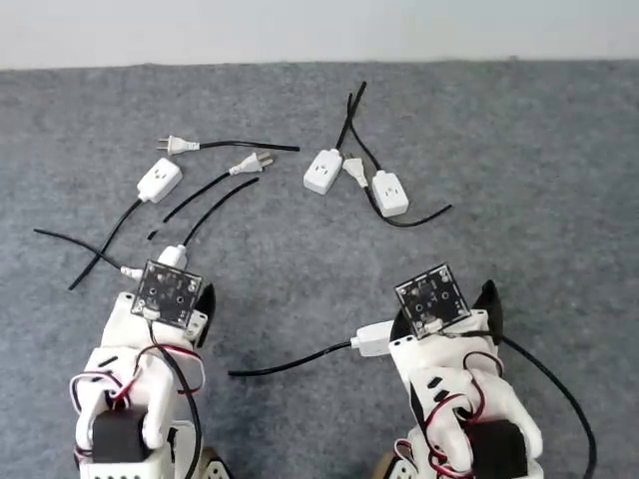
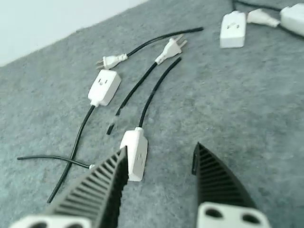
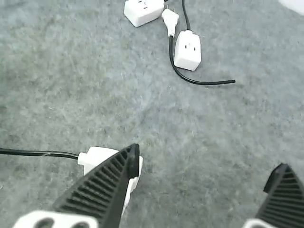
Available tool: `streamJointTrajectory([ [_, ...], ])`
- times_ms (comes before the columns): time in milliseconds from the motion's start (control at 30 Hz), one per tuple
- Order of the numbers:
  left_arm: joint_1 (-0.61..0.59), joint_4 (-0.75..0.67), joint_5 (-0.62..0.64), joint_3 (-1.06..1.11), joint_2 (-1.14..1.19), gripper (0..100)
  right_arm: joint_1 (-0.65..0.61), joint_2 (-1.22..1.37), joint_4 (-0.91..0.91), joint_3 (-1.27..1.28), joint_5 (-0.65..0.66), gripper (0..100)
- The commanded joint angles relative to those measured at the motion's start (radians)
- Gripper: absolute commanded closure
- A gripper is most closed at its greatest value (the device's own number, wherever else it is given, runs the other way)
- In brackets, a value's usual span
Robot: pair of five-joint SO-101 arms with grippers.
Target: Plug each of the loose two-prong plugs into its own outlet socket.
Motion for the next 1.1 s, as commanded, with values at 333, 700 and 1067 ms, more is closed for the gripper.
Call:
streamJointTrajectory([
  [333, -0.011, -0.029, 0.015, 0.002, 0.000, 78, 0.013, -0.076, -0.044, 0.133, -0.011, 59.3],
  [700, -0.006, 0.044, -0.005, -0.016, -0.032, 78, 0.062, -0.076, -0.153, 0.278, -0.012, 59.3],
  [1067, -0.011, 0.089, -0.014, 0.031, -0.157, 78, 0.065, -0.076, -0.159, 0.339, -0.012, 59.3],
])
